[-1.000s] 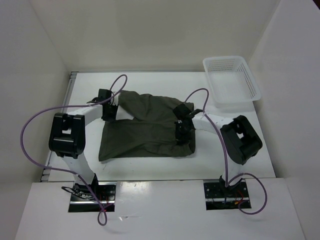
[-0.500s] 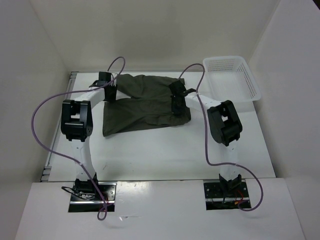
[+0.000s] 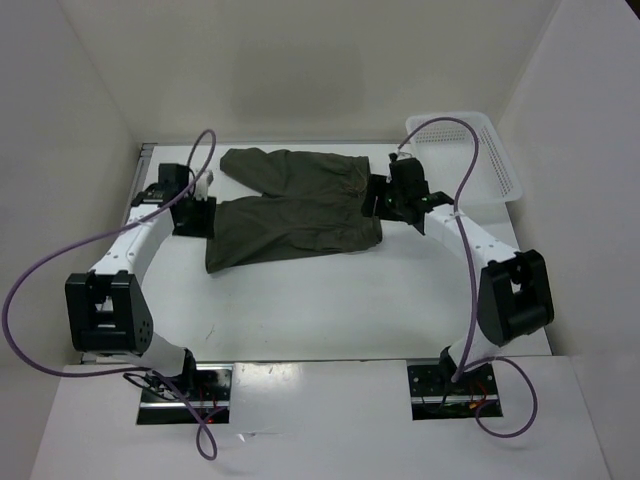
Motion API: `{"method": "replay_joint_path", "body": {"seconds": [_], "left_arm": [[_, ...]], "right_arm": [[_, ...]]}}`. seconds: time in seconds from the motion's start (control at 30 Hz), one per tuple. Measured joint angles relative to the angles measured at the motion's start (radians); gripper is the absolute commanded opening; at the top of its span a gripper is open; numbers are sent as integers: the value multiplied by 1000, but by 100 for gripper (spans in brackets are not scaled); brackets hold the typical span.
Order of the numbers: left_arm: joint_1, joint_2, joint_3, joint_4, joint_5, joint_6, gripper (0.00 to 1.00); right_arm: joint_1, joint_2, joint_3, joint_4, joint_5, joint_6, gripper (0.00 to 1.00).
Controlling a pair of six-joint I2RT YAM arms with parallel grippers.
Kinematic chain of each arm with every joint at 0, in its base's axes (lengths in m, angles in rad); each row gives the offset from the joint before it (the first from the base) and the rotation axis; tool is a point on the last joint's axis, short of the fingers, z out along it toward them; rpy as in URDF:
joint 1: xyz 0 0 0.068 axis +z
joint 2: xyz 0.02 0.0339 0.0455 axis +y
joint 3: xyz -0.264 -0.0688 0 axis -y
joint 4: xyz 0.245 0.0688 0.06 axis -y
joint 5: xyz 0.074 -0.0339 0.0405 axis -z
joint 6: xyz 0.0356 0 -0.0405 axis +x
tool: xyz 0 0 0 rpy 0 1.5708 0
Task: Fold and stack the shorts
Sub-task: Flatten the shorts out
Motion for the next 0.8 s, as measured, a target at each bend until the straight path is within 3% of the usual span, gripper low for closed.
{"method": "replay_joint_path", "body": {"seconds": [0.2, 0.5, 0.7, 0.8], "left_arm": [[-2, -26, -201, -145, 40, 0, 61], [-6, -16, -240, -129, 103, 0, 61], [-7, 54, -240, -84, 110, 0, 42], [-7, 76, -240, -77, 111, 0, 26]], "right_arm": [[-48, 142, -34, 15, -85, -39, 74], [-51, 202, -35, 31, -172, -72, 75], [-53, 205, -56, 53, -197, -77, 63], [-53, 226, -57, 58, -207, -77, 55]]}}
